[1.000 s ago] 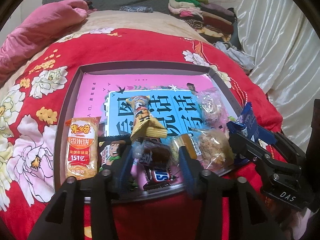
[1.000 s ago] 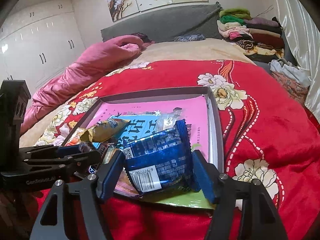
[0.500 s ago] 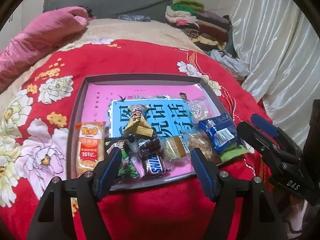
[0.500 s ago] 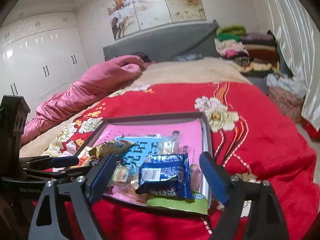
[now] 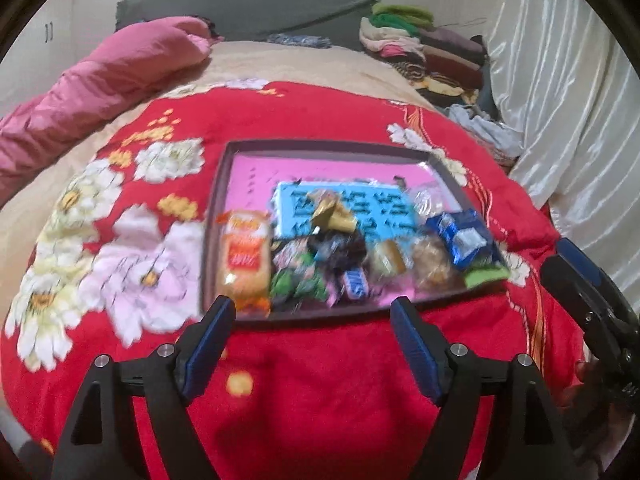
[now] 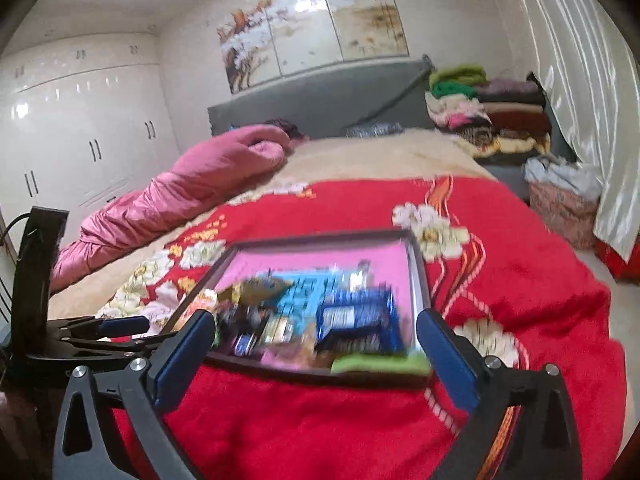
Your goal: Organize snacks
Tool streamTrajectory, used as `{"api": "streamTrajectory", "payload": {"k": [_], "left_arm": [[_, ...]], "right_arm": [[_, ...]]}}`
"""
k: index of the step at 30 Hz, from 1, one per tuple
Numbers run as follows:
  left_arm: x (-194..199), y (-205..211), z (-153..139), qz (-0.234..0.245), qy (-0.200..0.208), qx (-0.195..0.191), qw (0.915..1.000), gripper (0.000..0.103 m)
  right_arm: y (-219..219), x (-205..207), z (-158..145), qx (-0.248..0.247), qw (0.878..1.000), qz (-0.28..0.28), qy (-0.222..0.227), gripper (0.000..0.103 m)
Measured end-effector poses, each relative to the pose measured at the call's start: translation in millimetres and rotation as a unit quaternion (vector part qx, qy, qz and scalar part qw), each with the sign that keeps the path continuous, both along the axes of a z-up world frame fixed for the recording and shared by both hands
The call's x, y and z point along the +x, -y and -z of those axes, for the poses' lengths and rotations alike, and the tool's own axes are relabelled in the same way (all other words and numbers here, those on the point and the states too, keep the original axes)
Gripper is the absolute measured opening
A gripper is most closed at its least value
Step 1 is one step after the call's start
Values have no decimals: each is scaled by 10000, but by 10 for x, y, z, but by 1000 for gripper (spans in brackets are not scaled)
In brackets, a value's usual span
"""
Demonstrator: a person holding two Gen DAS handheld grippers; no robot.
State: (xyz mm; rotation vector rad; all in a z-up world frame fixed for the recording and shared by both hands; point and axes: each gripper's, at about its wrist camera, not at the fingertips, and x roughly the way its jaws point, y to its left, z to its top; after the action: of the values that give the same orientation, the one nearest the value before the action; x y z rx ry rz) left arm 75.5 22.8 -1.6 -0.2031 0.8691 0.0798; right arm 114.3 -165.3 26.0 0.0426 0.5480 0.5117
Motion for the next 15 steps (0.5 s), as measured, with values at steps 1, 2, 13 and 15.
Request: {"api": "streamTrajectory", "payload": {"k": [1,2,13,15], "left_arm": [[-68,-7,20,-1,-29,-12,10000,81],[-125,-10,35,2,-47,-3,10000,81],[-455,46,166,134,-311,-107,9994,82],[-495,60,155,145,-292,-59,9995,81]], "right_arm": [[-18,-37,21,-58,10000,22,-61,102],[-41,-77,47,-173,9997,76,-153,102],[-58,-437,238,-364,9931,560,-960,102],[-121,-501,249,-522,9933,459,-922,102]]}}
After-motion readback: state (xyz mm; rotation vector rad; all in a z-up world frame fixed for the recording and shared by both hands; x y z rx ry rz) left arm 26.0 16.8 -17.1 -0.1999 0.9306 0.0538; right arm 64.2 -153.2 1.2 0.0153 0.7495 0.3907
